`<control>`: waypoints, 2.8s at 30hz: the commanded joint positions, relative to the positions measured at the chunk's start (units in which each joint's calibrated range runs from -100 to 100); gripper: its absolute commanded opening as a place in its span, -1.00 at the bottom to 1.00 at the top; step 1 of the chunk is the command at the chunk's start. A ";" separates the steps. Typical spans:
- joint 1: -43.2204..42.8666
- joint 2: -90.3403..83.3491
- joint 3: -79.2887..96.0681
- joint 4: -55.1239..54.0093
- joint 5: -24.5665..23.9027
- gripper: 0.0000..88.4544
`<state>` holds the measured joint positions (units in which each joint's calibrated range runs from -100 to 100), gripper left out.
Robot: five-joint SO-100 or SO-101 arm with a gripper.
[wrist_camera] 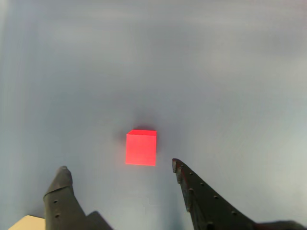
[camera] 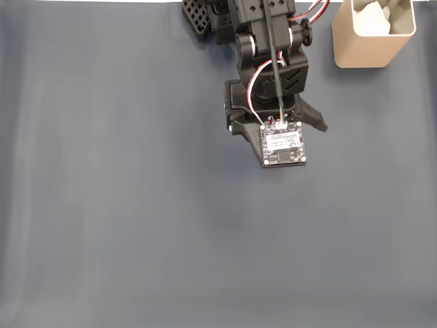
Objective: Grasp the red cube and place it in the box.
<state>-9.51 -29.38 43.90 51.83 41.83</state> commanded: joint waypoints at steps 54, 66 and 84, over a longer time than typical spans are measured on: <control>-2.74 -0.35 10.71 -17.48 -2.00 0.11; -3.80 0.17 10.34 -17.65 -2.05 0.11; -4.73 0.69 9.52 -17.73 -2.34 0.10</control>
<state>-13.79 -28.58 55.37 34.69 39.73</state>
